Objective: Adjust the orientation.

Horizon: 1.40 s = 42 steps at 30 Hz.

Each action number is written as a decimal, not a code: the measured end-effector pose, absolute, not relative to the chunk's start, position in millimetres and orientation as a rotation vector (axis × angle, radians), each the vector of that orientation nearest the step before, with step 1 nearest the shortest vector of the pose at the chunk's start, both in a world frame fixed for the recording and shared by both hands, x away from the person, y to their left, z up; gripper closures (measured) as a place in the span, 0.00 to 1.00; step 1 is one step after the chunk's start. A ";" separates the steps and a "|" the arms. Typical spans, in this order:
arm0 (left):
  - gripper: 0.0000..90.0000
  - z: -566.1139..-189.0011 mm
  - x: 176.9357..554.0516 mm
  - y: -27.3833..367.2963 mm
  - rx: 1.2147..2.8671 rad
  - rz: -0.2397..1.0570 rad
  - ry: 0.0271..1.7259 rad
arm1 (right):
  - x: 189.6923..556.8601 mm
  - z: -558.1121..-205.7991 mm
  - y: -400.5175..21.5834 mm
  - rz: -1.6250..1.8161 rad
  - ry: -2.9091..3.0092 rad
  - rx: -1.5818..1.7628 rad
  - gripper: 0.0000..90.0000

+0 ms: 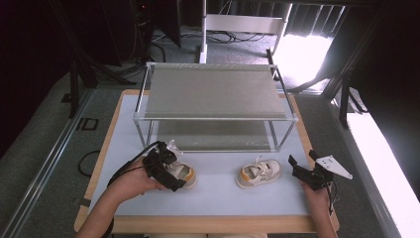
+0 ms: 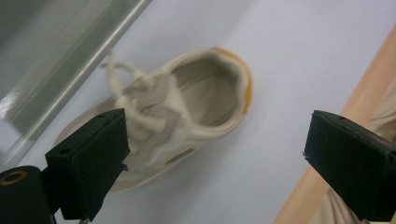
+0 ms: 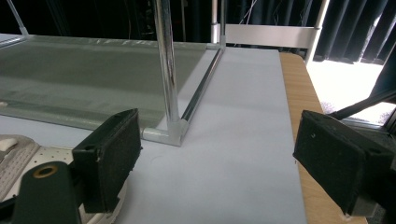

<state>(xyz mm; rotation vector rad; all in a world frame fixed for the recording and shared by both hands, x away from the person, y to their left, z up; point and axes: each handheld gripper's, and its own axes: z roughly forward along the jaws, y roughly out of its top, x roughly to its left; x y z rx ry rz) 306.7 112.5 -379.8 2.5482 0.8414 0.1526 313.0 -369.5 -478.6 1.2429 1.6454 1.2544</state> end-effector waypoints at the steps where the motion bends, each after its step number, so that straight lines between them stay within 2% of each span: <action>1: 0.07 -379.8 306.7 112.5 2.548 0.153 0.841 | 313.0 -478.6 -369.5 1.255 1.646 1.243 0.16; 6: 0.16 -379.8 310.4 95.3 2.581 0.110 0.792 | 313.1 -478.6 -370.1 1.262 1.648 1.240 0.19; 9: 0.20 -382.9 315.2 87.9 2.614 0.108 0.819 | 313.2 -478.5 -370.3 1.266 1.646 1.247 0.19; 13: 0.34 -387.7 322.6 82.3 2.618 0.128 0.884 | 313.2 -478.5 -370.7 1.269 1.647 1.250 0.19; 16: 0.37 -395.8 328.2 74.0 2.649 0.073 0.886 | 313.3 -478.5 -370.5 1.268 1.648 1.248 0.19; 21: 0.51 -404.4 332.8 66.6 2.698 0.016 0.876 | 313.3 -478.5 -370.7 1.269 1.649 1.249 0.19; 22: 0.55 -408.7 335.3 63.6 2.707 -0.033 0.881 | 313.3 -478.5 -370.7 1.269 1.649 1.248 0.19; 23: 0.56 -408.7 335.3 63.6 2.707 -0.033 0.881 | 313.4 -478.6 -370.7 1.269 1.649 1.248 0.19; 27: 0.69 -415.8 341.7 58.7 2.726 -0.072 0.902 | 313.5 -478.5 -370.7 1.268 1.650 1.249 0.19; 32: 0.75 -423.6 348.0 56.6 2.743 -0.151 0.905 | 313.5 -478.5 -370.9 1.269 1.651 1.248 0.19; 38: 0.79 -423.6 348.4 58.1 2.749 -0.167 0.857 | 313.6 -478.5 -371.0 1.271 1.651 1.251 0.19; 42: 0.85 -422.4 345.1 57.3 2.768 -0.191 0.798 | 313.6 -478.5 -371.0 1.272 1.651 1.250 0.19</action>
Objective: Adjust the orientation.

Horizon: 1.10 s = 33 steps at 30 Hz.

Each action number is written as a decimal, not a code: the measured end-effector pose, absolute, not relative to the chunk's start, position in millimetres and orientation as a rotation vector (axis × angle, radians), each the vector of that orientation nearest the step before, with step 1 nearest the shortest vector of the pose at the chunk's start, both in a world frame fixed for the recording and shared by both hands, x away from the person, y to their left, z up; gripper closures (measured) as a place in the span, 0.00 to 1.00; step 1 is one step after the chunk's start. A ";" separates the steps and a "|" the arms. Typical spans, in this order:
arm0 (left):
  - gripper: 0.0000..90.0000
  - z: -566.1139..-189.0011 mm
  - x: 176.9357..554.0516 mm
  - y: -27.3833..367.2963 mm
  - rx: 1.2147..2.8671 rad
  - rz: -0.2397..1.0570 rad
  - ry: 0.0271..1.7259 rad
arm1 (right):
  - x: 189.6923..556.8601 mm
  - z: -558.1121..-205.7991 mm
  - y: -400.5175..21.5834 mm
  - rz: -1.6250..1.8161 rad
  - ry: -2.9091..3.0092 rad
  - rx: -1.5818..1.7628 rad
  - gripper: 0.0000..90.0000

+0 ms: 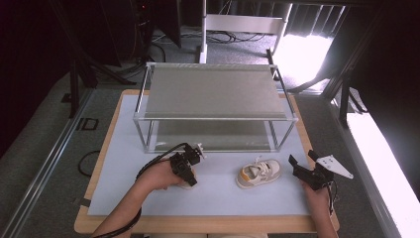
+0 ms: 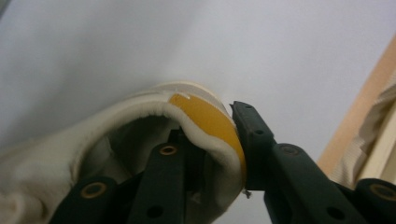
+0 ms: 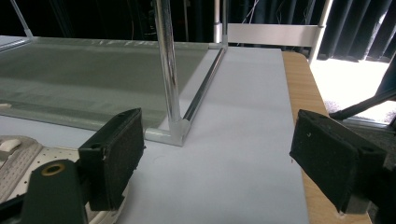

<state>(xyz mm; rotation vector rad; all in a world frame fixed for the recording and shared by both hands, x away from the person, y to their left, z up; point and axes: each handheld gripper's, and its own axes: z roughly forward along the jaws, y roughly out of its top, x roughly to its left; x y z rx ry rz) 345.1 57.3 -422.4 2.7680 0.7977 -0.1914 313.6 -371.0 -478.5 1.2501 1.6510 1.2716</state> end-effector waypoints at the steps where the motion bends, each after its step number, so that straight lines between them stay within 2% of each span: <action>1: 0.86 -422.4 345.1 57.3 2.768 -0.191 0.798 | 313.6 -478.5 -371.0 1.272 1.651 1.250 0.19; 9: 0.88 -409.7 336.7 54.0 2.767 -0.205 0.629 | 313.6 -478.5 -370.9 1.271 1.651 1.251 0.19; 12: 0.88 -405.3 327.7 43.6 2.828 -0.180 0.487 | 313.7 -478.5 -370.9 1.272 1.651 1.251 0.19; 13: 0.88 -405.3 327.7 43.6 2.828 -0.180 0.487 | 313.7 -478.5 -370.9 1.272 1.651 1.251 0.19; 14: 0.88 -403.4 322.3 39.5 2.855 -0.171 0.378 | 313.7 -478.5 -371.0 1.271 1.652 1.249 0.19; 24: 0.88 -407.8 305.2 31.3 2.923 -0.191 0.097 | 313.6 -478.6 -371.3 1.276 1.651 1.249 0.19; 27: 0.85 -418.2 300.5 32.0 2.993 -0.208 0.059 | 313.6 -478.6 -371.3 1.277 1.651 1.250 0.19; 33: 0.84 -420.9 299.8 34.2 2.979 -0.199 0.053 | 313.6 -478.6 -371.0 1.273 1.653 1.248 0.19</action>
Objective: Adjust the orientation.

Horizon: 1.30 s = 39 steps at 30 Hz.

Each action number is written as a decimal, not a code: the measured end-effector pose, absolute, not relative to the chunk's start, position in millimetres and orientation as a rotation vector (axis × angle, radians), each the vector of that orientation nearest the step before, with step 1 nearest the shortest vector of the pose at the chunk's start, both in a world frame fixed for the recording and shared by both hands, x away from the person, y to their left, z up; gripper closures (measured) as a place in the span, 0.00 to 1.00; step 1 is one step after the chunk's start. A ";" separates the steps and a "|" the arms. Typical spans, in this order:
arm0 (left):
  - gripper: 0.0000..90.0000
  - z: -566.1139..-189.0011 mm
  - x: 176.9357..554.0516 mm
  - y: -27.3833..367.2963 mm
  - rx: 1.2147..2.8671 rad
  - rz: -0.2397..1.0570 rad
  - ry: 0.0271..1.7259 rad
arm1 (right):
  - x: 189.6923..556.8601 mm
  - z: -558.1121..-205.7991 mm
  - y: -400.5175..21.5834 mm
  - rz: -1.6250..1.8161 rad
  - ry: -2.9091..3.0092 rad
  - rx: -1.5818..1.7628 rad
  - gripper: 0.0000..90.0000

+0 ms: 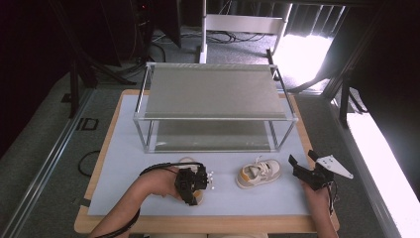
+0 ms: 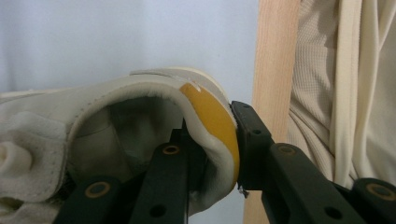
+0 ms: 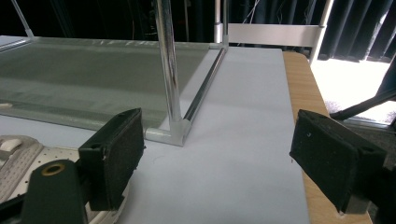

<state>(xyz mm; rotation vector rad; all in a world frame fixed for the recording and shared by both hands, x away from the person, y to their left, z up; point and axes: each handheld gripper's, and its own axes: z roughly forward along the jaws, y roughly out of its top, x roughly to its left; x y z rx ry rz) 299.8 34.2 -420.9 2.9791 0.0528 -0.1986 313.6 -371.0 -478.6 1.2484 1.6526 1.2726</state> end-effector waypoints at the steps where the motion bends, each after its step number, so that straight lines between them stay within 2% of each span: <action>1: 0.84 -420.9 298.8 34.7 2.978 -0.199 0.051 | 313.6 -478.5 -371.0 1.272 1.653 1.248 0.19; 2: 0.84 -420.6 299.0 35.1 2.972 -0.179 0.017 | 313.5 -478.5 -371.0 1.272 1.653 1.247 0.19; 7: 0.80 -421.3 299.6 35.2 2.979 -0.196 0.068 | 313.3 -478.6 -371.1 1.272 1.643 1.252 0.19; 8: 0.68 -422.9 300.5 33.6 2.990 -0.192 0.103 | 312.8 -478.6 -371.0 1.272 1.640 1.248 0.19; 12: 0.60 -424.8 299.6 33.6 2.971 -0.212 0.180 | 311.8 -478.7 -371.2 1.281 1.635 1.236 0.18; 14: 0.50 -422.4 297.0 34.5 2.956 -0.160 0.218 | 310.8 -478.8 -370.8 1.287 1.644 1.214 0.15; 19: 0.44 -417.6 297.4 40.5 2.912 -0.148 0.299 | 312.0 -478.4 -371.3 1.290 1.655 1.227 0.14; 25: 0.46 -417.6 292.5 40.2 2.928 -0.088 0.271 | 315.6 -472.2 -368.8 1.244 1.815 1.322 0.15; 28: 0.46 -417.9 294.6 40.4 2.927 -0.093 0.290 | 314.1 -461.4 -364.0 1.240 1.903 1.340 0.28; 32: 0.47 -418.7 296.4 41.7 2.931 -0.107 0.301 | 307.5 -437.3 -351.9 1.223 1.939 1.307 0.27; 35: 0.47 -418.6 296.1 41.4 2.928 -0.105 0.307 | 303.8 -419.6 -341.6 1.225 1.958 1.305 0.23; 39: 0.47 -418.8 296.1 40.6 2.932 -0.102 0.304 | 298.3 -401.2 -329.3 1.272 2.016 1.294 0.27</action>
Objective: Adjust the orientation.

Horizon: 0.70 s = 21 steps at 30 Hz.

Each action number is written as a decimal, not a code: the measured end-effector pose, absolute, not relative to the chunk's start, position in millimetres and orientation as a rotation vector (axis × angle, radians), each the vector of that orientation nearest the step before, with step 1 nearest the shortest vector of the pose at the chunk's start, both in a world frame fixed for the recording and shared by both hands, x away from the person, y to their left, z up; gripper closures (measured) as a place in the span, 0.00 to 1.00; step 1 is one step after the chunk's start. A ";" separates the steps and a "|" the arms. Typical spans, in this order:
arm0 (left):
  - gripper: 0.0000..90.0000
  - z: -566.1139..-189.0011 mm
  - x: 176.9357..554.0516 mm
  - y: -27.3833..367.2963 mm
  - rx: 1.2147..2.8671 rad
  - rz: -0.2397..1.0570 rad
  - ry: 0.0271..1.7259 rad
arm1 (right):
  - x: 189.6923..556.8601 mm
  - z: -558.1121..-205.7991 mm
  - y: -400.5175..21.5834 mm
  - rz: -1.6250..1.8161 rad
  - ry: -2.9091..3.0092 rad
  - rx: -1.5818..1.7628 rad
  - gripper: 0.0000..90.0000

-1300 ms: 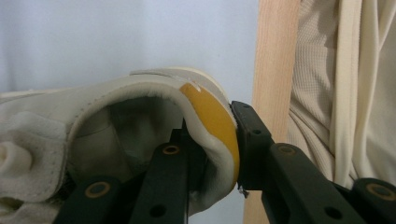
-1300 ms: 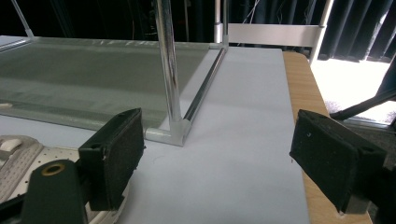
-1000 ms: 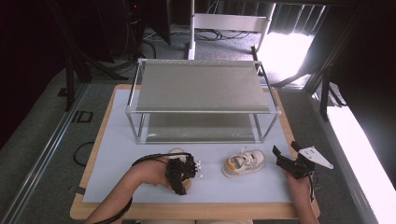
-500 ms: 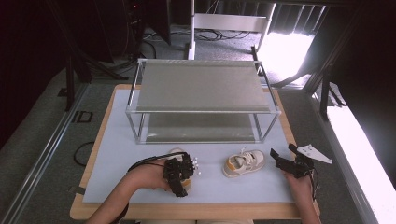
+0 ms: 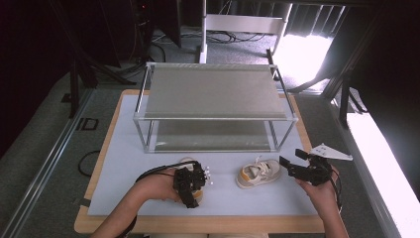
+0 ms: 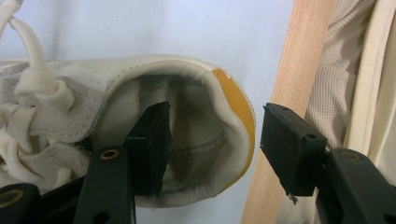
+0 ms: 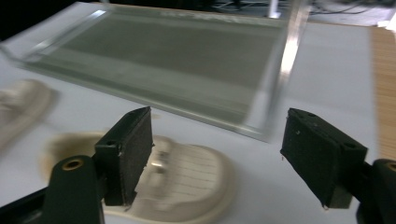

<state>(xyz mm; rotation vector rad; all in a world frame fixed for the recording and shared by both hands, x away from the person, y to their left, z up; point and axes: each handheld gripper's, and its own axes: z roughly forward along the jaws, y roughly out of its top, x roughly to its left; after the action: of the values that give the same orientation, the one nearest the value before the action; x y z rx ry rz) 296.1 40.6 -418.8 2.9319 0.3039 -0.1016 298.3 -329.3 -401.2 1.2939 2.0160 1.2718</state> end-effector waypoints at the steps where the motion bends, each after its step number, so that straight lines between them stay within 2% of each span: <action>1: 0.47 -418.9 296.2 40.4 2.934 -0.104 0.305 | 297.1 -396.6 -326.0 1.295 2.039 1.306 0.27; 5: 0.47 -419.1 296.3 39.4 2.943 -0.098 0.299 | 292.0 -381.6 -307.6 1.307 2.140 1.248 0.33; 11: 0.47 -419.4 296.2 38.9 2.952 -0.102 0.298 | 291.7 -371.3 -273.3 1.247 2.368 1.254 0.54; 21: 0.47 -421.0 295.1 37.9 2.973 -0.111 0.283 | 314.0 -389.8 -231.0 1.007 2.637 1.295 0.61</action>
<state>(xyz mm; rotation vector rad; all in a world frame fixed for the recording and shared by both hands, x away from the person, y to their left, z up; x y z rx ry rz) 295.1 37.9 -421.0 2.9728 0.2830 -0.1108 314.0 -231.0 -389.8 1.2945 2.6366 1.0074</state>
